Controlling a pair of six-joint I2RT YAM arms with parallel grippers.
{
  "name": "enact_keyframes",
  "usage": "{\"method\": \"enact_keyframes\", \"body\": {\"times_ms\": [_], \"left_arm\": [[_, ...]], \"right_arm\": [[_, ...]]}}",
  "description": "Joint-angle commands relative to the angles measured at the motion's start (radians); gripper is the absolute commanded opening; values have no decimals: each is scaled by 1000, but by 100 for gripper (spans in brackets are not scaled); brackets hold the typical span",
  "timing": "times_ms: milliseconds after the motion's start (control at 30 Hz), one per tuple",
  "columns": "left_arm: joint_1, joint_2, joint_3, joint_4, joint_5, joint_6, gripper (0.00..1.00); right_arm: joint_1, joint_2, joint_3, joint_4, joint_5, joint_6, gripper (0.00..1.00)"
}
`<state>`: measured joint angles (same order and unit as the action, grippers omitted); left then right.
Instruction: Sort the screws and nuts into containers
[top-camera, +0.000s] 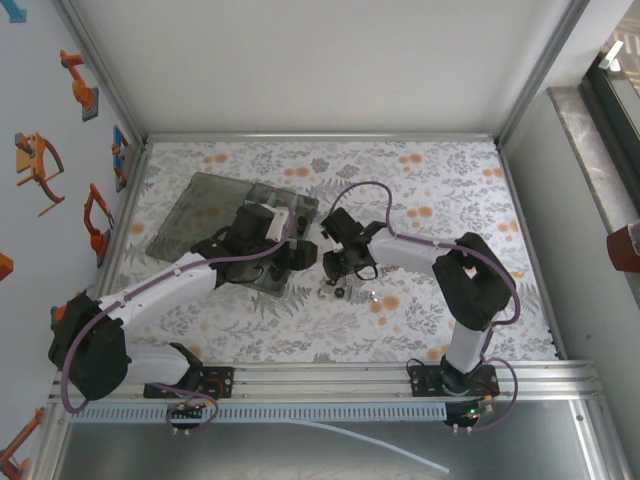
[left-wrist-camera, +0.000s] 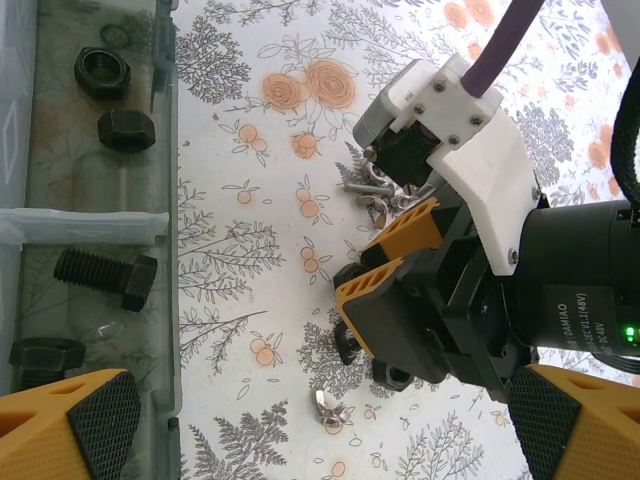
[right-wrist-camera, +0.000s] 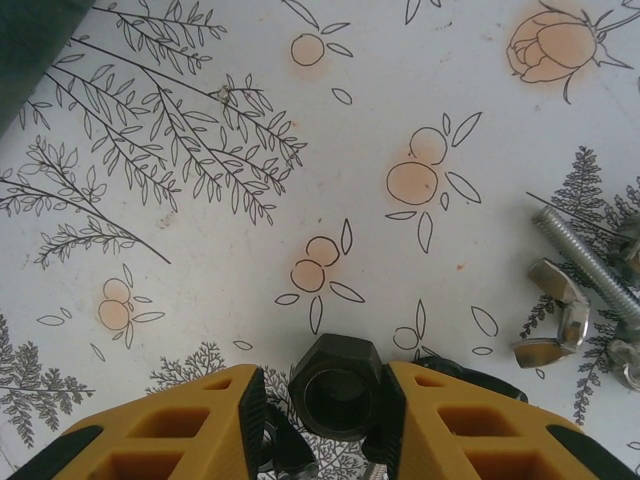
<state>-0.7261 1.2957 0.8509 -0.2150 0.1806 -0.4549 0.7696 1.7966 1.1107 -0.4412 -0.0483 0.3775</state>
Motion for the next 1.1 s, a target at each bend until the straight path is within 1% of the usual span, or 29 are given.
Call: {"method": "enact_keyframes", "body": {"times_ms": [0, 233, 600, 700, 833, 1067], "left_arm": [[-6, 10, 33, 24, 13, 7, 97], [-5, 11, 35, 26, 14, 7, 97], [-6, 11, 18, 46, 16, -1, 97], [-6, 6, 17, 42, 14, 2, 97], [-5, -4, 14, 35, 3, 2, 97], [-6, -24, 11, 28, -20, 0, 97]], "right_arm": [[8, 25, 37, -49, 34, -18, 34], [12, 59, 83, -97, 48, -53, 35], [21, 80, 99, -156, 87, -91, 34], [23, 86, 108, -157, 85, -92, 30], [22, 86, 136, -154, 93, -106, 27], [18, 109, 248, -153, 62, -143, 26]]}}
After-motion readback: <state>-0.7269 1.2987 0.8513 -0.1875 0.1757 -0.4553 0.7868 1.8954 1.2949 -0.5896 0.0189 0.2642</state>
